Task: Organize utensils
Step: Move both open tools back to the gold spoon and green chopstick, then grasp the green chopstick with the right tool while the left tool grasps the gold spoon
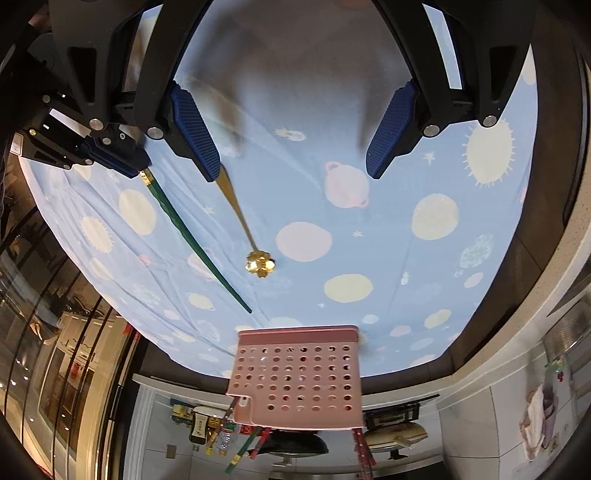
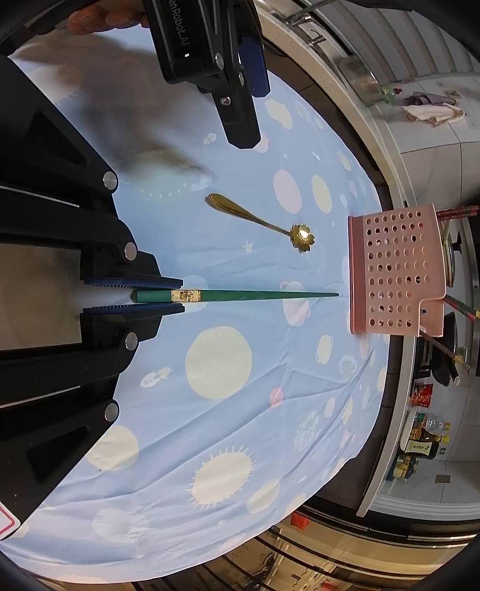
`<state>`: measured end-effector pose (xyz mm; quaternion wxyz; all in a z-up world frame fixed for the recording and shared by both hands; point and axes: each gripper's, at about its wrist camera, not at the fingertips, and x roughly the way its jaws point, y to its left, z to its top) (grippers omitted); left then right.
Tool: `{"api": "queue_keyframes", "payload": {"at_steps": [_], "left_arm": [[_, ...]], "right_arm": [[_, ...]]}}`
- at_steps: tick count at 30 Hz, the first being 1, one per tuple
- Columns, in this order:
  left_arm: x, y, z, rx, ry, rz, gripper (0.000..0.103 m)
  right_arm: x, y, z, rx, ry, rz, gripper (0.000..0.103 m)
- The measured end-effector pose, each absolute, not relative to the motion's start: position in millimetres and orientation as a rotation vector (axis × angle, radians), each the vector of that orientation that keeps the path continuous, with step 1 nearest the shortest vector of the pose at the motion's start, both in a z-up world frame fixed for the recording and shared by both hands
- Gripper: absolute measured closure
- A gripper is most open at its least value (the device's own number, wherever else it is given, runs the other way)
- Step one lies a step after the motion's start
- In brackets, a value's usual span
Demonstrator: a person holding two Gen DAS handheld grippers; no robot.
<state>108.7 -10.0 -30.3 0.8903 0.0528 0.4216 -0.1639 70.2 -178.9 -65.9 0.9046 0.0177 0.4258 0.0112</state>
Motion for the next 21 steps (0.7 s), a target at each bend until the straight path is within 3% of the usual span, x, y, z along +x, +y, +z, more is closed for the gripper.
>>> {"api": "queue_keyframes", "payload": {"at_steps": [3,9,13,17,19,21], "left_arm": [[109,-27,-34,0.123,0.877,-0.381,0.027],[117,-49,-47,0.133,0.914,-0.42,0.044],[125,-51,-60,0.125,0.958,-0.42,0.065],[124,-48,-60,0.126,0.945,-0.412,0.073],[124,-45,-60,0.12,0.946,-0.41,0.087],[124,-41,-60,0.109,0.95,-0.41,0.092]], "right_arm": [[66,-186,-65,0.047,0.881,0.013,0.096],[63,-195,-65,0.058,0.884,0.013,0.096],[62,-198,-66,0.064,0.885,0.019,0.096],[63,-199,-68,0.068,0.889,0.023,0.096],[62,-199,-68,0.068,0.888,0.025,0.096],[60,-200,-68,0.071,0.886,0.028,0.096]]}}
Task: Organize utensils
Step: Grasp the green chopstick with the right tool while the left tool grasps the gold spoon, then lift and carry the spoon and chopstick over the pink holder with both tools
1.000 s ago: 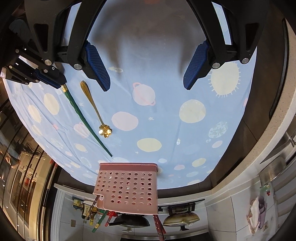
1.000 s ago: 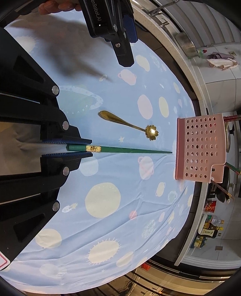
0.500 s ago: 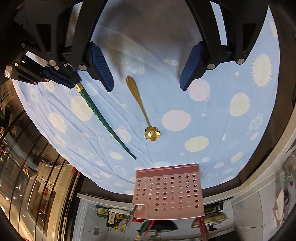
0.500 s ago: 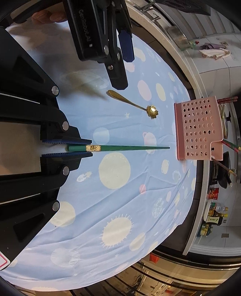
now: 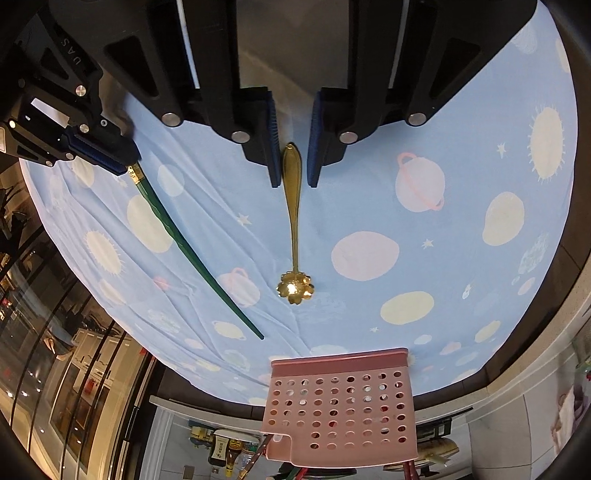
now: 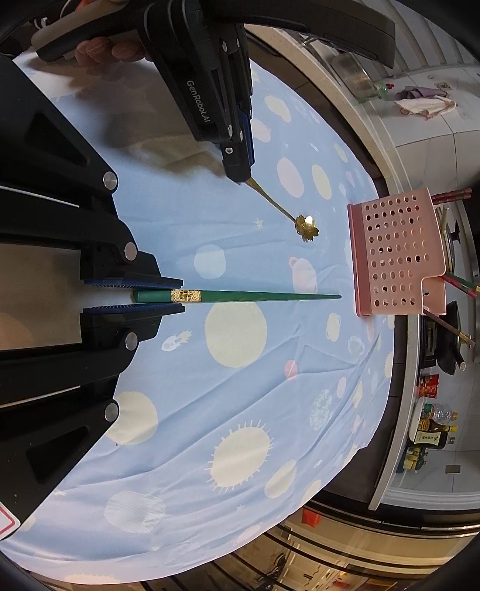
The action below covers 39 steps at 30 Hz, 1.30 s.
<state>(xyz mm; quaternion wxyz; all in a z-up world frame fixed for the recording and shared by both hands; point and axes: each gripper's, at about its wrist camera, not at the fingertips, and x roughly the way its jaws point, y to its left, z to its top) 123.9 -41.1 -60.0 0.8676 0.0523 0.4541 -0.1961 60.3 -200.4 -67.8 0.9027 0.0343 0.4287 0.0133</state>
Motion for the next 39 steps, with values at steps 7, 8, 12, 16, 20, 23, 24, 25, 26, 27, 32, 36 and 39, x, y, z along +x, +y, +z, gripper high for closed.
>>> {"api": "queue_keyframes", "payload": {"at_steps": [7,8,12,16,20,23,24,25,26,27,32,36,39], "left_arm": [[117,-30,-52,0.083,0.948,-0.421,0.092],[116,-29,-49,0.08,0.943,-0.422,0.092],[111,-21,-33,0.061,0.909,-0.422,0.092],[108,-13,-13,0.033,0.868,-0.426,0.093],[108,-2,8,-0.013,0.826,-0.445,0.093],[110,2,23,-0.02,0.792,-0.441,0.096],[110,3,27,-0.019,0.781,-0.437,0.097],[111,5,31,-0.02,0.772,-0.435,0.098],[111,5,34,-0.019,0.763,-0.435,0.098],[111,6,37,-0.017,0.754,-0.433,0.099],[116,5,52,0.004,0.716,-0.428,0.103],[122,9,48,0.004,0.725,-0.408,0.102],[122,15,32,0.015,0.756,-0.387,0.099]], "right_arm": [[54,-204,-54,0.089,0.852,0.03,0.096],[53,-204,-51,0.091,0.843,0.03,0.096],[47,-206,-31,0.098,0.795,0.033,0.096],[43,-207,-7,0.107,0.733,0.041,0.096],[39,-209,18,0.126,0.672,0.059,0.096],[36,-211,37,0.128,0.623,0.064,0.096],[36,-212,44,0.131,0.608,0.069,0.096],[36,-213,50,0.136,0.592,0.073,0.096],[36,-214,55,0.14,0.58,0.077,0.096],[36,-214,61,0.143,0.568,0.081,0.096],[38,-218,82,0.152,0.518,0.091,0.096],[39,-217,82,0.15,0.512,0.088,0.096],[36,-216,75,0.149,0.53,0.083,0.096]]}}
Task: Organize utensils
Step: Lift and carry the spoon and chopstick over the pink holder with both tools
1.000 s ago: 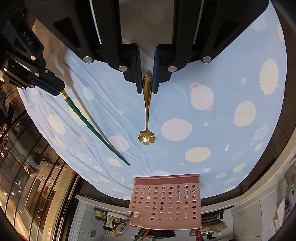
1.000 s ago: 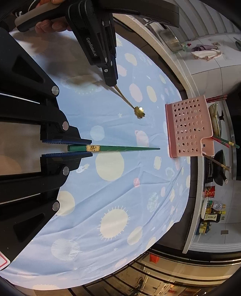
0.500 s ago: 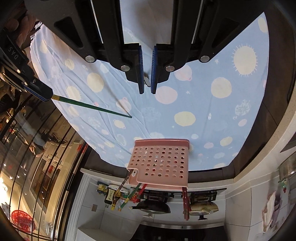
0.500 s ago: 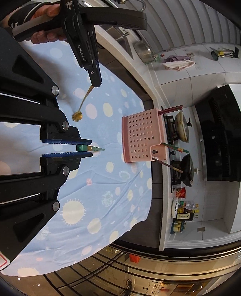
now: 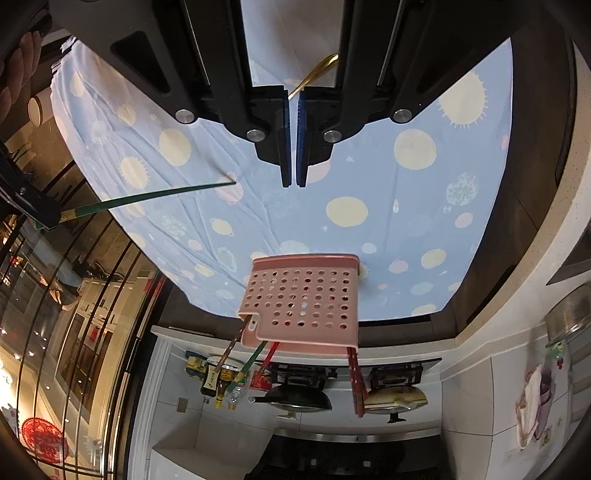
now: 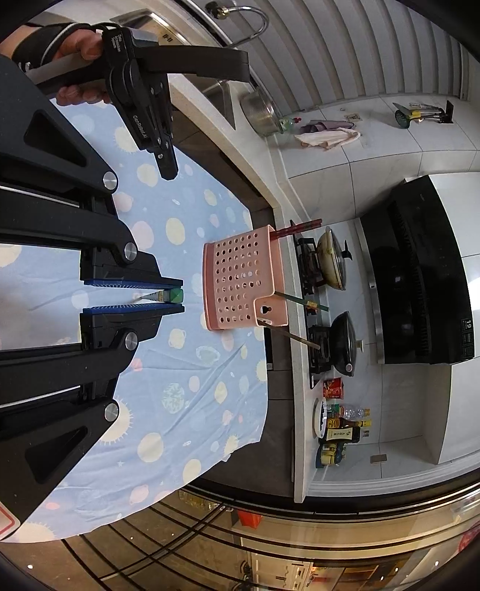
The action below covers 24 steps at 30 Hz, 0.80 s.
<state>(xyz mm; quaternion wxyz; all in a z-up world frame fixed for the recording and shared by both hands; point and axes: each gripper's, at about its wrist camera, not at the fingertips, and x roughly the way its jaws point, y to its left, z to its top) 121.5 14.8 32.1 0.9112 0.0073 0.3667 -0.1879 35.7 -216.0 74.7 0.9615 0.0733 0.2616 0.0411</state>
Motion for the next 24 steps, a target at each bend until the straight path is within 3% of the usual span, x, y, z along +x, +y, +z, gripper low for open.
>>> {"api": "queue_keyframes", "payload": {"at_steps": [2,3,4,10,14,17,21,24], "left_arm": [[121,18,14,0.036,0.793,-0.372,0.086],[120,19,3,0.052,0.813,-0.355,0.073],[119,20,-8,0.065,0.83,-0.35,0.065],[116,16,-64,0.094,0.969,-0.359,0.066],[96,10,-60,0.095,0.958,-0.398,0.067],[83,3,-61,0.121,0.947,-0.407,0.074],[77,2,-60,0.097,0.957,-0.426,0.092],[75,2,-61,0.081,0.965,-0.435,0.093]], "right_arm": [[33,-216,67,0.159,0.55,0.085,0.096],[32,-216,63,0.165,0.562,0.085,0.096],[31,-216,59,0.17,0.572,0.085,0.096],[27,-215,45,0.178,0.614,0.09,0.096],[24,-215,41,0.179,0.622,0.087,0.096],[24,-216,39,0.183,0.627,0.086,0.096],[23,-215,37,0.183,0.633,0.087,0.096],[22,-215,36,0.181,0.635,0.089,0.096]]}}
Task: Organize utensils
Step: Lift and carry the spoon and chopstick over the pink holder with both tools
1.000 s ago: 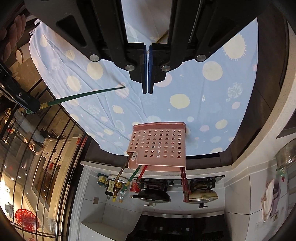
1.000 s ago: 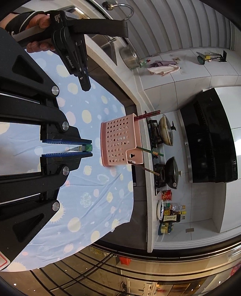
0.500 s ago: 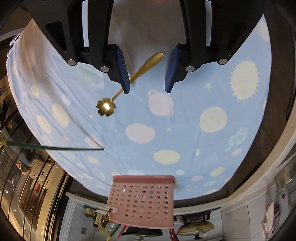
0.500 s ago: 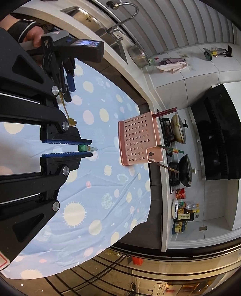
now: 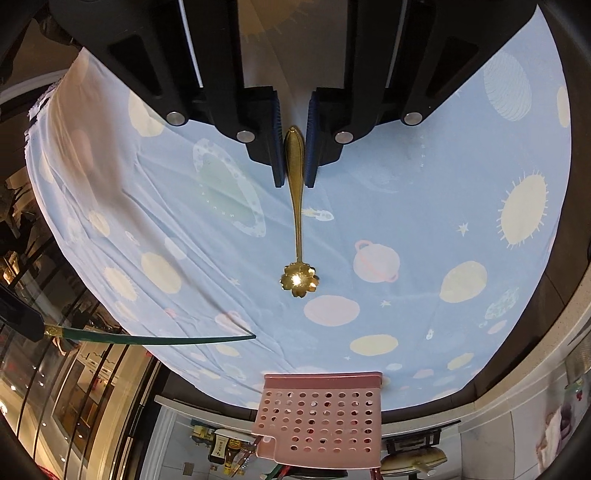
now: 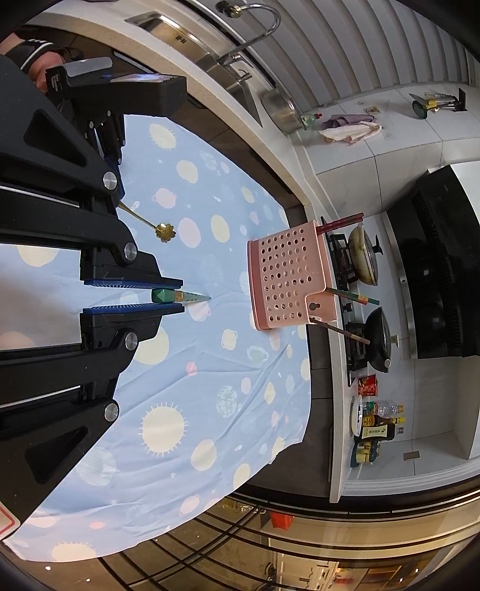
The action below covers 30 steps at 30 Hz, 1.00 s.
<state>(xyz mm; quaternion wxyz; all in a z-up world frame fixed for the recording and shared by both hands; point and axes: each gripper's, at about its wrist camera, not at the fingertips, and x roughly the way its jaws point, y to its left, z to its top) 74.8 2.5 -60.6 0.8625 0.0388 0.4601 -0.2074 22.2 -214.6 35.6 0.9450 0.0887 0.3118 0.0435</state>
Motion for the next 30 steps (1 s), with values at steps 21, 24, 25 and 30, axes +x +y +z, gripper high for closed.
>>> {"api": "queue_keyframes", "payload": {"at_steps": [21,24,25,30], "left_arm": [[99,-2,36,0.067,0.765,-0.457,0.102],[108,-7,50,0.085,0.734,-0.459,0.102],[112,-9,55,0.09,0.724,-0.462,0.102],[139,-18,82,0.123,0.674,-0.452,0.102]], "right_arm": [[33,-220,101,0.179,0.461,0.126,0.096],[41,-221,113,0.182,0.436,0.141,0.096],[45,-221,117,0.179,0.428,0.142,0.096],[71,-224,136,0.162,0.4,0.146,0.096]]}}
